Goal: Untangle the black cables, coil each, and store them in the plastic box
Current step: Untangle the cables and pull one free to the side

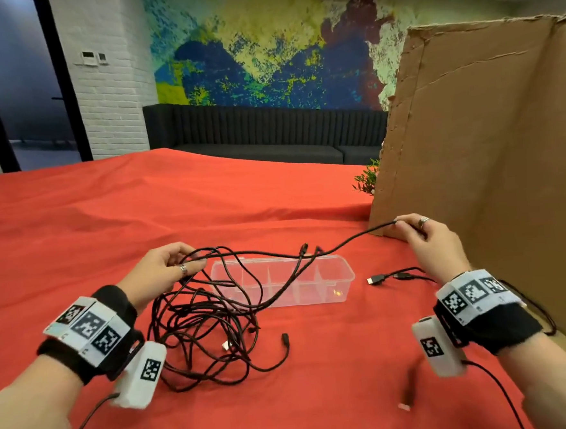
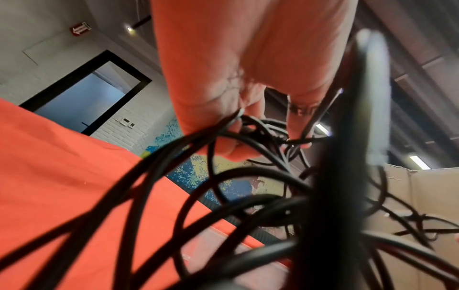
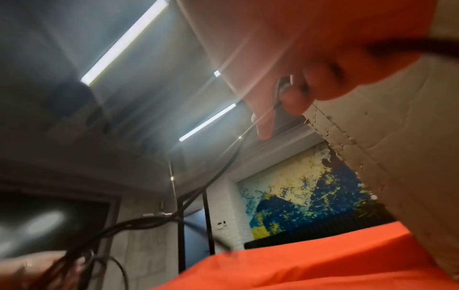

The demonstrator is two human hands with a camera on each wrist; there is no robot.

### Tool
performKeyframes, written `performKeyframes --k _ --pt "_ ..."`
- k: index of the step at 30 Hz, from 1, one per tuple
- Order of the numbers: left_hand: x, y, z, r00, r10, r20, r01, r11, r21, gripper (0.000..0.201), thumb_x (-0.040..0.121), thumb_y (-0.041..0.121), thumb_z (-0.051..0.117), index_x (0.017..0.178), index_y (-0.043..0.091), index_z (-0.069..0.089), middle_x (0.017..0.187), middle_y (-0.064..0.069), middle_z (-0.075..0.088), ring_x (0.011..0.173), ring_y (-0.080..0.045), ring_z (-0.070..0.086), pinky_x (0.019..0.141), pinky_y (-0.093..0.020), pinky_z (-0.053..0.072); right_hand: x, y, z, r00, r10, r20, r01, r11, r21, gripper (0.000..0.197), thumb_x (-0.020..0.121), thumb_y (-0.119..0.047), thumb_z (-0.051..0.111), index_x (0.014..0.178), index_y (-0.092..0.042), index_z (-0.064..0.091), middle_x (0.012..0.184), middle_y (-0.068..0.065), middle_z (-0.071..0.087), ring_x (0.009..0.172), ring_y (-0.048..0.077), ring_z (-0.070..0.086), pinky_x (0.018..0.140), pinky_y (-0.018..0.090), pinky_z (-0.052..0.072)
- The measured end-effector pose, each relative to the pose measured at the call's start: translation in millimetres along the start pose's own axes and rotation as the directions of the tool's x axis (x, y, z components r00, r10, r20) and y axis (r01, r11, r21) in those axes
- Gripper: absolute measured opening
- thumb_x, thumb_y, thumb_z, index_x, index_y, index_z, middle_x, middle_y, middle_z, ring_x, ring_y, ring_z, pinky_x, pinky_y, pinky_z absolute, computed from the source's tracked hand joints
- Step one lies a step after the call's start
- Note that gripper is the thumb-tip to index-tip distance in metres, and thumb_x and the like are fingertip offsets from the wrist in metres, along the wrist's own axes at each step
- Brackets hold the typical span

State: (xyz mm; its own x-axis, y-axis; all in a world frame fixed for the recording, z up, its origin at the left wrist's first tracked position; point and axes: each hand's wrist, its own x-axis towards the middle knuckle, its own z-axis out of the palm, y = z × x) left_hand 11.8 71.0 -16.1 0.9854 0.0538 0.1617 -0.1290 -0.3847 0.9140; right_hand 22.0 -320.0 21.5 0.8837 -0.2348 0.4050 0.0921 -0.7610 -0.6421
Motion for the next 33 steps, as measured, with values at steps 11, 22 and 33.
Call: performKeyframes --k 11,22,33 --pt "-5.1 33.6 13.4 0.955 0.283 0.093 -0.296 0.869 0.396 0.034 0.082 0.010 0.066 0.103 0.035 0.057 0.098 0.008 0.045 0.073 -0.010 0.050 0.070 -0.011 0.037 4.9 2.5 -9.1 0.987 0.054 0.155 0.048 0.809 -0.586 0.026 0.094 -0.051 0.039 0.106 -0.043 0.060 0.113 -0.007 0.063 0.116 0.021 0.047 0.092 0.039 0.023" --pt "-14.6 77.8 46.0 0.810 0.578 0.101 -0.538 0.664 0.519 0.014 0.089 0.017 0.059 0.094 0.024 0.069 0.099 0.002 0.049 0.084 -0.016 0.052 0.077 -0.027 0.044 -44.9 -99.9 64.4 0.630 -0.365 0.686 0.421 0.902 0.094 0.036 0.090 -0.053 0.045 0.102 -0.022 0.059 0.095 0.000 0.066 0.094 0.016 0.059 0.089 0.036 0.045" --pt "-13.5 45.5 24.9 0.878 0.026 0.478 -0.095 0.988 0.120 0.033 0.094 0.026 0.048 0.064 0.014 0.046 0.050 0.007 0.045 0.051 -0.010 0.042 0.051 -0.018 0.034 9.4 -102.7 -5.0 0.992 -0.109 -0.066 0.112 0.491 0.864 0.038 0.101 -0.028 0.036 0.064 -0.020 0.034 0.040 -0.013 0.026 0.033 0.002 0.021 0.034 0.012 0.018"
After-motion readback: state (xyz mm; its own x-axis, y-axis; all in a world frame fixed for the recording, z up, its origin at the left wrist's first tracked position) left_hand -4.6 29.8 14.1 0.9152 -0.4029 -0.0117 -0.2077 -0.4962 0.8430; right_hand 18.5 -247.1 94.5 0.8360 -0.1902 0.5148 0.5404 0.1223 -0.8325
